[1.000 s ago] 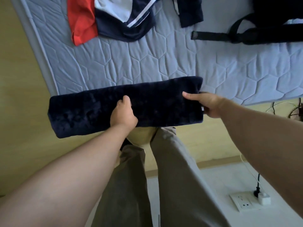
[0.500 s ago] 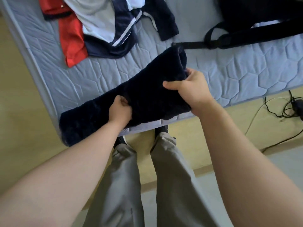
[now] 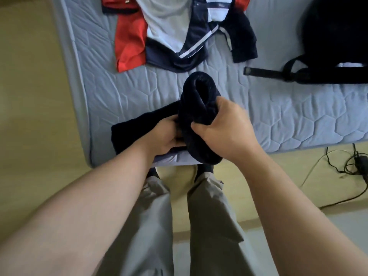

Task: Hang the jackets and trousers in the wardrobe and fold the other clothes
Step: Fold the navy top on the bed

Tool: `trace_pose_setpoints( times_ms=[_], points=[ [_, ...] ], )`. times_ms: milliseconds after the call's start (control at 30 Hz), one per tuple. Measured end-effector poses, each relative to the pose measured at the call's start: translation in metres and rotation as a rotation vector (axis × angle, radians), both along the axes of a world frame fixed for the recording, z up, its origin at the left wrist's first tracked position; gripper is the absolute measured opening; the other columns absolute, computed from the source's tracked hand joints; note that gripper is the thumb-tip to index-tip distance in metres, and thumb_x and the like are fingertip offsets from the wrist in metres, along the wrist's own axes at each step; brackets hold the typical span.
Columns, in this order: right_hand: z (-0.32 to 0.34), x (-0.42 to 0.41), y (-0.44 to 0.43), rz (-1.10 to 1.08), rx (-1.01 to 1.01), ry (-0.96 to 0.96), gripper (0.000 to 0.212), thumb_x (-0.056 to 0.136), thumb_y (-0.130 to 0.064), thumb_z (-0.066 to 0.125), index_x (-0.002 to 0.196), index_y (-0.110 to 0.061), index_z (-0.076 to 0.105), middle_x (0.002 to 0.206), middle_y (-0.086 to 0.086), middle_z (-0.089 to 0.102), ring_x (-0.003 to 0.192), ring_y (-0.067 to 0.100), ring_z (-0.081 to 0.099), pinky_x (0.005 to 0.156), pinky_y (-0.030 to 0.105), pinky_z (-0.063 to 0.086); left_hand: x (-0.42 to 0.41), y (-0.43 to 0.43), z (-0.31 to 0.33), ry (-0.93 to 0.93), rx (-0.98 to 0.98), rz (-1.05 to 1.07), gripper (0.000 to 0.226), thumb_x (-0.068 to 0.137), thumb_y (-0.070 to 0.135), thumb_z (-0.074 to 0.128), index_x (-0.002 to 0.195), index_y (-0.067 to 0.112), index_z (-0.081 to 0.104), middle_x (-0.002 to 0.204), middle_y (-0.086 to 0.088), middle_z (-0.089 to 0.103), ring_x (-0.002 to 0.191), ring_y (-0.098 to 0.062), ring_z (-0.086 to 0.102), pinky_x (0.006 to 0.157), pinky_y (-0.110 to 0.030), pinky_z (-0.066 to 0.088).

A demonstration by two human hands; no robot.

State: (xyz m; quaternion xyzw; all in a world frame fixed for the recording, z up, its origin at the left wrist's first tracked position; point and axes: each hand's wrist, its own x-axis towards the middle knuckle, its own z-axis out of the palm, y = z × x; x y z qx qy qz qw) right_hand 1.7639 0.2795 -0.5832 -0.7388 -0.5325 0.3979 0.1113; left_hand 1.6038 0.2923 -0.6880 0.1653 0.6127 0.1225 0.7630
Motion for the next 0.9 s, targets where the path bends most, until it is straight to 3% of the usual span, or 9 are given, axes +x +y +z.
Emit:
trace_pose_setpoints(
  times_ms=[133, 200, 300, 400, 500, 567, 733, 833, 900],
  points=[
    [0.01, -0.041, -0.01, 0.141, -0.031, -0.073, 0.033, 0.075, -0.038, 0.072, 0.082, -0.018, 0.047, 0.069, -0.002, 0.057, 0.065, 0.022, 0.057, 0.055, 0.039, 0.051, -0.088, -0.02, 0.003, 0.523, 0.158, -0.136, 0.009, 0.097, 0.018, 0.054, 0.098, 0.017, 0.063, 0.072, -0.009, 0.075, 0.052, -0.025, 0.069, 0.044, -0.029, 0.053],
    [0.012, -0.062, -0.011, 0.16, -0.038, -0.1, 0.031, 0.076, -0.037, 0.071, 0.082, -0.019, 0.046, 0.068, -0.003, 0.057, 0.062, 0.019, 0.056, 0.051, 0.036, 0.049, -0.112, -0.037, 0.003, 0.607, 0.083, -0.138, 0.006, 0.096, 0.017, 0.058, 0.09, 0.015, 0.059, 0.069, -0.011, 0.073, 0.048, -0.024, 0.064, 0.044, -0.03, 0.054],
    [0.005, -0.101, -0.009, 0.21, -0.019, -0.139, 0.029, 0.076, -0.04, 0.067, 0.083, -0.023, 0.045, 0.065, -0.008, 0.053, 0.056, 0.011, 0.049, 0.044, 0.026, 0.033, -0.118, -0.059, -0.007, 0.465, 0.031, -0.134, 0.013, 0.095, 0.004, 0.06, 0.106, 0.007, 0.055, 0.094, -0.026, 0.066, 0.073, -0.03, 0.063, 0.069, -0.045, 0.057],
    [-0.015, -0.144, -0.013, 0.352, -0.037, -0.193, 0.026, 0.077, -0.044, 0.061, 0.085, -0.024, 0.046, 0.064, -0.007, 0.052, 0.054, 0.016, 0.051, 0.044, 0.026, 0.031, -0.116, -0.066, -0.01, 0.264, 0.051, -0.121, 0.028, 0.103, 0.012, 0.049, 0.13, 0.004, 0.052, 0.119, -0.017, 0.064, 0.104, -0.029, 0.065, 0.097, -0.046, 0.055],
    [-0.037, -0.178, -0.024, 0.4, -0.039, -0.277, 0.027, 0.079, -0.041, 0.061, 0.084, -0.021, 0.043, 0.061, -0.006, 0.048, 0.05, 0.018, 0.047, 0.043, 0.026, 0.026, -0.135, -0.064, -0.013, 0.031, -0.063, 0.123, 0.021, 0.108, 0.012, 0.035, 0.116, 0.013, 0.055, 0.09, -0.003, 0.064, 0.073, -0.01, 0.065, 0.071, -0.025, 0.055],
    [-0.049, -0.195, -0.03, 0.368, -0.025, -0.325, 0.029, 0.08, -0.04, 0.062, 0.082, -0.021, 0.04, 0.058, -0.005, 0.043, 0.046, 0.017, 0.039, 0.043, 0.025, 0.021, -0.162, -0.067, -0.017, -0.027, -0.13, 0.202, 0.025, 0.108, 0.022, 0.037, 0.105, 0.016, 0.061, 0.078, -0.001, 0.066, 0.063, -0.011, 0.062, 0.068, -0.029, 0.045],
    [-0.074, -0.228, -0.039, 0.374, -0.071, -0.372, 0.03, 0.084, -0.038, 0.061, 0.087, -0.019, 0.038, 0.059, -0.005, 0.038, 0.047, 0.019, 0.034, 0.045, 0.027, 0.021, -0.217, -0.071, -0.036, 0.003, -0.077, 0.363, 0.075, 0.09, 0.08, 0.036, 0.129, 0.023, 0.066, 0.12, -0.006, 0.073, 0.1, -0.027, 0.073, 0.085, -0.046, 0.051],
    [-0.081, -0.242, -0.048, 0.418, -0.147, -0.257, 0.029, 0.082, -0.044, 0.059, 0.092, -0.021, 0.045, 0.067, -0.004, 0.054, 0.059, 0.026, 0.054, 0.052, 0.034, 0.043, -0.215, -0.063, -0.035, -0.068, -0.093, 0.344, 0.083, 0.071, 0.094, 0.046, 0.121, 0.033, 0.072, 0.121, 0.0, 0.073, 0.106, -0.021, 0.072, 0.079, -0.042, 0.055],
    [-0.08, -0.243, -0.051, 0.403, -0.246, -0.101, 0.025, 0.079, -0.046, 0.058, 0.092, -0.026, 0.05, 0.073, -0.007, 0.061, 0.068, 0.022, 0.061, 0.064, 0.04, 0.054, -0.209, -0.059, -0.036, -0.092, -0.086, 0.321, 0.073, 0.07, 0.086, 0.063, 0.111, 0.027, 0.077, 0.103, 0.001, 0.077, 0.091, -0.017, 0.074, 0.071, -0.032, 0.056]
  ],
)
